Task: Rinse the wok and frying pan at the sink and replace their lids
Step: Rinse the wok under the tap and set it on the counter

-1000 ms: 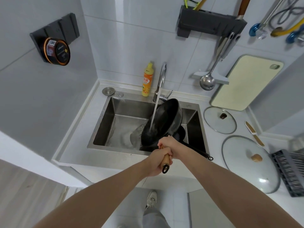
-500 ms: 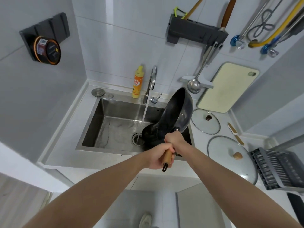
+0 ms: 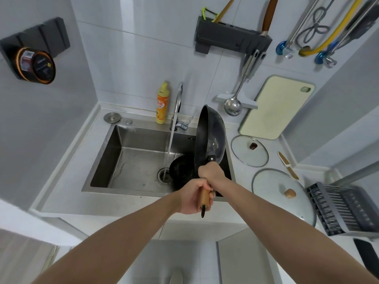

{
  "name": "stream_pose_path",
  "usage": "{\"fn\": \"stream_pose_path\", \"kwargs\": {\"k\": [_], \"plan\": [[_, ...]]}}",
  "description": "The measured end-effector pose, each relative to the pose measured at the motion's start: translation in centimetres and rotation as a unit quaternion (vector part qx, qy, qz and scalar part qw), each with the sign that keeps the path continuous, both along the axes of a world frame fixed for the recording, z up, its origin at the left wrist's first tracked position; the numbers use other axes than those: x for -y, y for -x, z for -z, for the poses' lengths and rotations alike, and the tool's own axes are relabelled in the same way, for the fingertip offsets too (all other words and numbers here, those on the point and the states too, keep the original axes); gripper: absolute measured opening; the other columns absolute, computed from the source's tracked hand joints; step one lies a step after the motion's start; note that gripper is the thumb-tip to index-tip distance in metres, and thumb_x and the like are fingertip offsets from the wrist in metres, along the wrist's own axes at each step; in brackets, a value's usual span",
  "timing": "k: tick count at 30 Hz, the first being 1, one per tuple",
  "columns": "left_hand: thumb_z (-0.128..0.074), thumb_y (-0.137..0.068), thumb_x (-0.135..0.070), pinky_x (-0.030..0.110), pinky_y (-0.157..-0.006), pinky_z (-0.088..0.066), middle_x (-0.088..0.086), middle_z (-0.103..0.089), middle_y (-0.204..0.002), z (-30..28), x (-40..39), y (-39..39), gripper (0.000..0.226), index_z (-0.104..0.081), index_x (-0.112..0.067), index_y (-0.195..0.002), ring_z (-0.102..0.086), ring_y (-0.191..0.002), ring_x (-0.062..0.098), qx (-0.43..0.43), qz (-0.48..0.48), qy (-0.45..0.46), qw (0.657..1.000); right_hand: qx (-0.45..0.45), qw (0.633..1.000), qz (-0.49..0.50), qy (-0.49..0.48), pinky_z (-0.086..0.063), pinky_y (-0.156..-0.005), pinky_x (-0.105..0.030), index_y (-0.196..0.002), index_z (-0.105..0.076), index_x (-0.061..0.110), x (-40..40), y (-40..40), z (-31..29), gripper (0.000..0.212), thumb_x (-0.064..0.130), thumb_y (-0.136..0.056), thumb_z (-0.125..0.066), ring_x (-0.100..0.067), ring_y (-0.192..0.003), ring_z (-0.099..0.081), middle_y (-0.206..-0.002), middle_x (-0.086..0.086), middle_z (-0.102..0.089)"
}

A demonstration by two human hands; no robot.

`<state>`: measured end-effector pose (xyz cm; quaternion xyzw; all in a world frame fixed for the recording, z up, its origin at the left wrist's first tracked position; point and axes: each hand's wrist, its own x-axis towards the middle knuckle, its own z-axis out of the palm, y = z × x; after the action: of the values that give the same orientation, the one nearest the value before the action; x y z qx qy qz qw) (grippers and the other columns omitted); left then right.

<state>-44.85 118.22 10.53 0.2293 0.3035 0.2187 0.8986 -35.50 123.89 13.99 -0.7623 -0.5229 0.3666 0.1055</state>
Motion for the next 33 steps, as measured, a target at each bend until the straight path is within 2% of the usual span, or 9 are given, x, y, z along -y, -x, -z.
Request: {"fn": "stream_pose_path", "kwargs": {"k": [5,10,14,18,20,22,27,29,33], "plan": [[-0.053,-0.079,-0.018,0.023,-0.059,-0.047,0.003,-0.054,-0.073,-0.3,0.3,-1.1,0.007,-0.057,-0.012,-0.079,-0.053,-0.063,0.014,-0.030,0.018,-0.018,0.999,-0.079,0.996,0.045,0.020,-0.046,-0.063,-0.035,-0.076,-0.058,0.005,0.7,-1.5,0.3,0.007,0.003,-0.080,-0.053,-0.025,-0.070,-0.058,-0.071,-0.010,-0.057],[-0.053,-0.084,-0.013,0.022,-0.057,-0.048,0.004,-0.051,-0.071,-1.3,1.9,-1.6,0.004,-0.053,-0.009,-0.084,-0.052,-0.059,0.014,-0.052,0.024,-0.007,0.998,-0.150,0.984,0.087,0.037,-0.038,-0.047,-0.026,-0.069,-0.054,0.008,3.1,-2.6,-0.3,0.013,-0.002,-0.078,-0.053,-0.018,-0.055,-0.048,-0.062,-0.008,-0.050],[-0.057,-0.086,-0.016,0.024,-0.068,-0.044,0.003,-0.056,-0.070,-1.8,4.2,-1.6,0.006,-0.054,-0.011,-0.087,-0.056,-0.061,0.014,-0.079,0.082,-0.028,0.993,-0.181,0.978,0.107,0.014,-0.031,-0.039,-0.020,-0.054,-0.044,0.011,6.4,-3.2,-0.7,0.025,-0.005,-0.071,-0.051,-0.017,-0.048,-0.041,-0.051,-0.003,-0.044],[-0.060,-0.088,-0.019,0.023,-0.061,-0.050,0.002,-0.057,-0.073,-2.7,7.6,-1.9,0.011,-0.055,-0.013,-0.096,-0.057,-0.067,0.015,-0.094,0.140,-0.054,0.984,-0.228,0.961,0.159,-0.007,-0.046,-0.052,-0.026,-0.069,-0.060,0.004,10.9,-4.1,-1.1,0.011,0.003,-0.080,-0.063,-0.018,-0.052,-0.053,-0.060,-0.008,-0.058],[-0.061,-0.089,-0.020,0.024,-0.061,-0.051,0.002,-0.054,-0.072,-3.0,9.8,-2.7,0.011,-0.054,-0.014,-0.096,-0.055,-0.066,0.014,-0.093,0.155,-0.076,0.981,-0.290,0.937,0.197,-0.015,-0.049,-0.059,-0.033,-0.070,-0.060,0.004,13.7,-4.8,-1.2,0.015,0.006,-0.083,-0.069,-0.020,-0.053,-0.055,-0.064,-0.011,-0.058],[-0.062,-0.091,-0.021,0.026,-0.062,-0.052,0.000,-0.053,-0.071,-3.3,12.3,-3.9,0.012,-0.056,-0.014,-0.098,-0.057,-0.063,0.011,-0.096,0.178,-0.102,0.974,-0.341,0.909,0.237,-0.029,-0.050,-0.056,-0.031,-0.071,-0.060,0.005,17.0,-5.9,-1.6,0.020,0.009,-0.087,-0.071,-0.018,-0.052,-0.054,-0.063,-0.010,-0.057],[-0.070,-0.087,-0.023,0.029,-0.062,-0.055,0.001,-0.059,-0.087,-3.0,18.8,-7.9,0.048,-0.053,-0.010,-0.130,-0.062,-0.072,0.012,-0.094,0.252,-0.158,0.950,-0.310,0.918,0.245,-0.036,-0.052,-0.070,-0.036,-0.069,-0.063,0.009,25.8,-10.3,-1.8,0.024,0.025,-0.080,-0.077,-0.018,-0.059,-0.059,-0.065,-0.007,-0.061],[-0.068,-0.089,-0.018,0.026,-0.057,-0.053,0.000,-0.061,-0.090,-3.1,21.9,-10.1,0.041,-0.054,-0.011,-0.127,-0.061,-0.072,0.010,-0.096,0.273,-0.171,0.942,-0.306,0.911,0.274,-0.049,-0.051,-0.064,-0.030,-0.067,-0.060,0.009,29.6,-12.6,-1.9,0.026,0.021,-0.086,-0.073,-0.015,-0.055,-0.057,-0.061,-0.004,-0.059],[-0.068,-0.084,-0.020,0.028,-0.063,-0.053,0.002,-0.058,-0.090,-3.1,26.5,-14.5,0.034,-0.059,-0.017,-0.117,-0.057,-0.075,0.011,-0.108,0.299,-0.196,0.928,-0.308,0.887,0.338,-0.066,-0.052,-0.062,-0.029,-0.070,-0.061,0.007,35.5,-16.6,-2.0,0.025,0.020,-0.087,-0.074,-0.013,-0.053,-0.058,-0.063,-0.005,-0.061]]}}
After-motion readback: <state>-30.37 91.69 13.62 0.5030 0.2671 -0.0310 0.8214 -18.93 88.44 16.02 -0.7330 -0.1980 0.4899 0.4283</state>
